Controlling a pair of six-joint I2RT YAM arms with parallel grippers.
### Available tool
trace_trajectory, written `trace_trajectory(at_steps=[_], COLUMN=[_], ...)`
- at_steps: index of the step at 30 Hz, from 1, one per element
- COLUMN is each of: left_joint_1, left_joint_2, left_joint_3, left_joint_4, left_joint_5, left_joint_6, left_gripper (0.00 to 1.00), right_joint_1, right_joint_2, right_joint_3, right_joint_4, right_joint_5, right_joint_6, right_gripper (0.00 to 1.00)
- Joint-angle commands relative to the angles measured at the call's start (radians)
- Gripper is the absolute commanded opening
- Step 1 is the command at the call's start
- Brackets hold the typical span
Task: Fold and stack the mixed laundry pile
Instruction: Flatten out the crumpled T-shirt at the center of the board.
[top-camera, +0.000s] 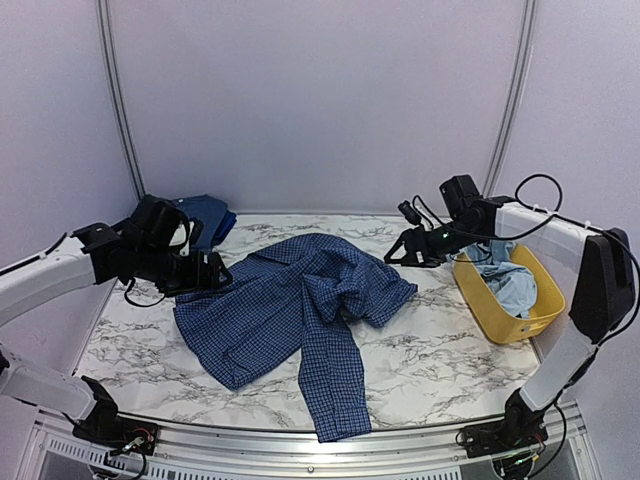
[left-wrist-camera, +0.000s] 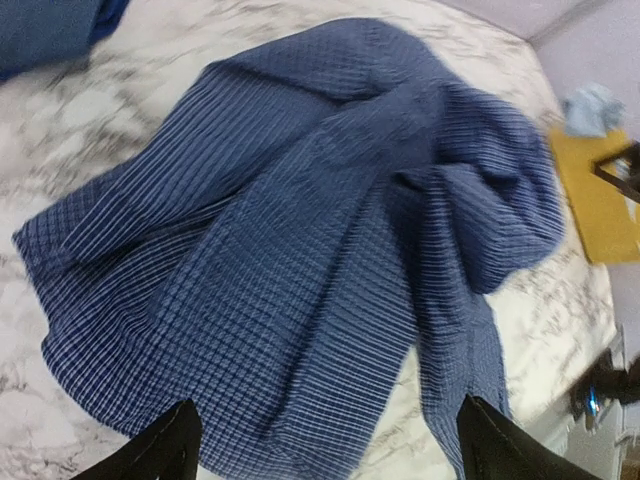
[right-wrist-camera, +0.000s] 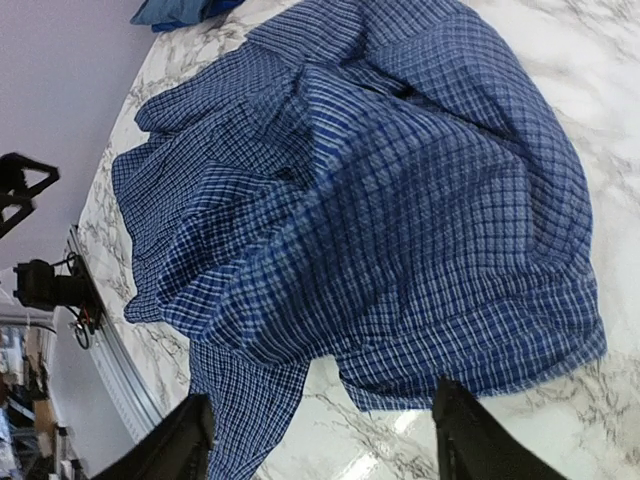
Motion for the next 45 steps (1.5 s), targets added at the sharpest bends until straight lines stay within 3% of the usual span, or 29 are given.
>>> trace_trajectory(at_steps=[1,3,6,10,18,24,26,31,34,36,39,45], left_joint_1=[0.065,0.077,0.083,0.121,0.293,0.439,0.477,0.493,0.476,0.456,0.421,0.242], left_joint_2=[0.120,0.166,0.253,0.371,0.529,0.626,0.656,0.605,0.505,0.420,0.407,0.404], left_joint_3=[-0.091,-0.102,-0.085,-0.062,-0.038,0.017,0.056,0.170,0.158,0.118,0.110,0.073], left_joint_4=[-0.086,-0.093,-0.086,-0.081,-0.066,-0.034,-0.034,-0.035,-0.021,-0.020,-0.026,-0.051], left_joint_5=[-0.174,-0.208,-0.239,-0.239,-0.240,-0.223,-0.226,-0.198,-0.112,0.023,0.092,0.164], left_joint_6=[-0.149,-0.172,-0.170,-0.166,-0.120,-0.068,-0.030,0.091,0.152,0.200,0.217,0.212], left_gripper=[0.92,0.93,0.92,0.73,0.46,0.30,0.32,0.60,0.66,0.73,0.75,0.71], right_joint_1=[0.146,0.218,0.308,0.370,0.382,0.355,0.324,0.247,0.228,0.195,0.183,0.182], right_joint_2=[0.053,0.114,0.222,0.358,0.354,0.228,0.191,0.091,0.026,-0.006,0.042,0.275], right_joint_3=[0.124,0.188,0.296,0.361,0.180,-0.071,-0.141,-0.154,-0.077,0.013,0.090,0.258], right_joint_4=[-0.017,-0.043,-0.081,-0.126,-0.173,-0.200,-0.196,-0.179,-0.155,-0.133,-0.083,-0.087], right_joint_5=[0.112,0.172,0.259,0.278,0.388,0.337,0.317,0.301,0.244,0.142,0.150,0.127], right_joint_6=[0.022,0.014,-0.005,-0.013,-0.010,-0.014,-0.009,0.000,0.007,-0.006,0.007,0.011], right_gripper=[0.81,0.88,0.87,0.75,0.54,0.52,0.51,0.51,0.61,0.72,0.73,0.60])
